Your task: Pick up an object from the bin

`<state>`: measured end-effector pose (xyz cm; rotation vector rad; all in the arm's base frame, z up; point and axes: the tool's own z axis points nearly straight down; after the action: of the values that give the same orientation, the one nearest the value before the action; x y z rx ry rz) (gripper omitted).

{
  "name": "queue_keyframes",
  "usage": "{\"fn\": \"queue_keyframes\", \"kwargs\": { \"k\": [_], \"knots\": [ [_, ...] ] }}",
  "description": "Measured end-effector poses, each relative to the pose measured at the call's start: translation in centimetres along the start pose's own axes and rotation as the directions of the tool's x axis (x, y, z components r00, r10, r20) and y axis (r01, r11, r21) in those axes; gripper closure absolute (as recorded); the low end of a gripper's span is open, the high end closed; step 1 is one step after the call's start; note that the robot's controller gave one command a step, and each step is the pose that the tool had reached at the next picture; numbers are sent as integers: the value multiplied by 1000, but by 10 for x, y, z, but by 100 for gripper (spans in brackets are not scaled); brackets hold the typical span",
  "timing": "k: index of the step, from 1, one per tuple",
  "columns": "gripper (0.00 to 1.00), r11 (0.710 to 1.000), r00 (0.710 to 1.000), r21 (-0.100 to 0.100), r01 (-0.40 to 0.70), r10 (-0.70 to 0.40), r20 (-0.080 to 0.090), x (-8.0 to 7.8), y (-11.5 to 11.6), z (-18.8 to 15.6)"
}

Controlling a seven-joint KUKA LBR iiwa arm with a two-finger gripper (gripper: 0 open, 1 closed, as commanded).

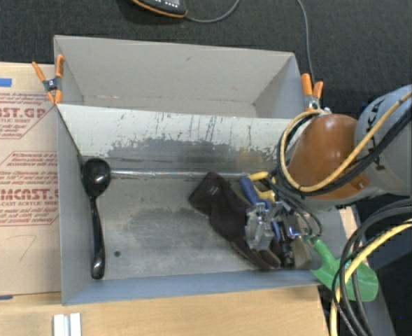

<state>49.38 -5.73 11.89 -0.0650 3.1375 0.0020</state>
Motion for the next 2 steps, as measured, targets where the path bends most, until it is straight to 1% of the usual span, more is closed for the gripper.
{"fn": "queue_keyframes", "kwargs": {
  "k": [1,2],
  "knots": [
    [100,1000,1000,4,22,-22,11,13,12,-33],
    [100,981,981,0,-192,192,-1,11,-1,21]
  ]
}}
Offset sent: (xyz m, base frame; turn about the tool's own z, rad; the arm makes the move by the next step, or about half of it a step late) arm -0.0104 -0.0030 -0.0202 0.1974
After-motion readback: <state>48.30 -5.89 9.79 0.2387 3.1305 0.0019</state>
